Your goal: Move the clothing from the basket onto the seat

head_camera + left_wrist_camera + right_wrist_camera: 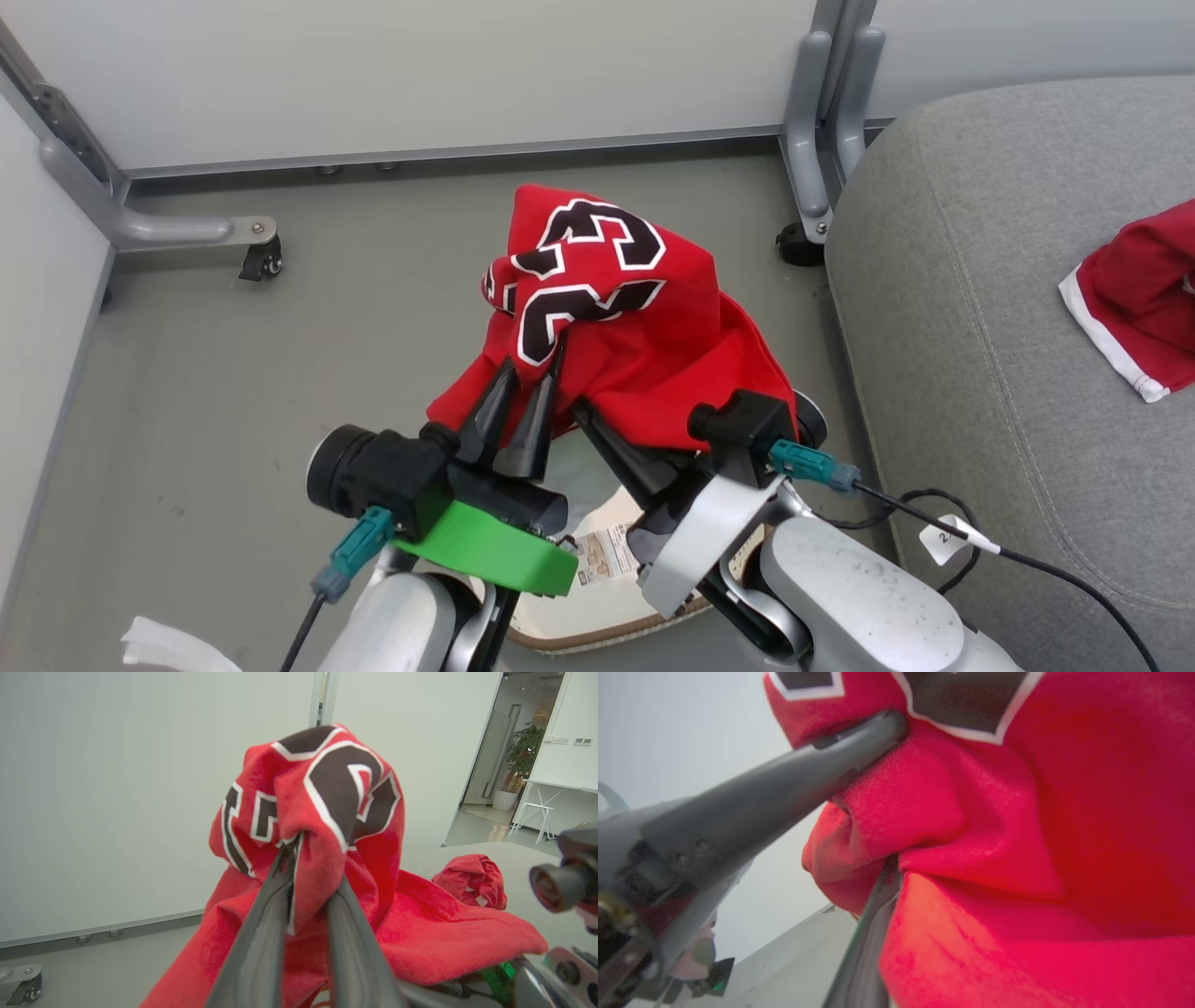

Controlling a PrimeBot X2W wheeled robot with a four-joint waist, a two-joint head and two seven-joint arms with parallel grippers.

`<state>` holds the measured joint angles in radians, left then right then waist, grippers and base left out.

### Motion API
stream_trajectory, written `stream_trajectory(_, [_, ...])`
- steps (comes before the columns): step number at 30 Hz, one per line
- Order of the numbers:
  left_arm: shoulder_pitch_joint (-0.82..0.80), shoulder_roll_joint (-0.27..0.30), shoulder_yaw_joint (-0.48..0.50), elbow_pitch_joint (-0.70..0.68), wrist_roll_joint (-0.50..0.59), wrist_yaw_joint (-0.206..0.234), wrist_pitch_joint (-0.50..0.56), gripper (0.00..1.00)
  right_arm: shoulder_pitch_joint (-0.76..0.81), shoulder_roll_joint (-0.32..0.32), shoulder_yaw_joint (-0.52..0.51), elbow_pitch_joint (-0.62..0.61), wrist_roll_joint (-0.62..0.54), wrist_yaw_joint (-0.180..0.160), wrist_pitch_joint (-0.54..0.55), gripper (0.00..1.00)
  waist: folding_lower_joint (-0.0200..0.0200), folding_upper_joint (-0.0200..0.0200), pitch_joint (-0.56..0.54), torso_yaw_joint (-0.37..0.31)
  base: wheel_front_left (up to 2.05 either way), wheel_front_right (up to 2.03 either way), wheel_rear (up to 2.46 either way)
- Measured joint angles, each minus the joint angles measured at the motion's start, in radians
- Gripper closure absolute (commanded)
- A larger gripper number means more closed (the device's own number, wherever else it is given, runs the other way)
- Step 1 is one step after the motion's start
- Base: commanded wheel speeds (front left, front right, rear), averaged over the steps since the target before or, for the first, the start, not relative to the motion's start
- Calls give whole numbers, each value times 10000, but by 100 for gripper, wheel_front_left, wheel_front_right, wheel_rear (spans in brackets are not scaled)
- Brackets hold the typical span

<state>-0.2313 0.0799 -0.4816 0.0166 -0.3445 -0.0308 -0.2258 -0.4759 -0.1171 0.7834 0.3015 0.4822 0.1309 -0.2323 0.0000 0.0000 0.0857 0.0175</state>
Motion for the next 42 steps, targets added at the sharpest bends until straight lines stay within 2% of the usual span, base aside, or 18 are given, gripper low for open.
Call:
stream_trajectory(1, [0, 0, -23, 56, -67, 2, 151, 55, -1, -10, -4, 4, 2, 0, 0, 100, 0, 0, -1, 3, 0, 0, 0])
stream_trajectory(2, [11, 4, -56, 113, -98, 2, 228, 0, -2, -15, -10, 4, 2, 0, -4, 100, 0, 0, 0, 7, 0, 0, 0])
stream_trajectory(7, [30, 90, -119, 142, -31, 119, 311, 0, -10, -75, -165, 36, -4, 0, -71, 100, 0, 0, -33, 21, 0, 0, 0])
stream_trajectory(14, [240, 510, -403, 105, 453, 221, 416, 0, -10, -178, -420, 249, -102, 0, -107, 100, 0, 0, -65, 62, 0, 0, 0])
stream_trajectory(28, [1053, 1246, -1406, -33, 884, -130, 1062, 0, 221, -226, -917, 790, -219, 0, -176, 100, 0, 0, -237, 162, 0, 0, 0])
stream_trajectory(34, [1244, 1448, -1482, -161, 913, -92, 1191, 0, 309, -211, -1064, 953, -322, 0, -205, 100, 0, 0, -251, -56, 0, 0, 0])
stream_trajectory(42, [1254, 1513, -1580, -219, 915, -31, 1204, 0, 306, -178, -1262, 1022, -439, 0, -247, 100, 0, 0, -159, -713, 0, 0, 0])
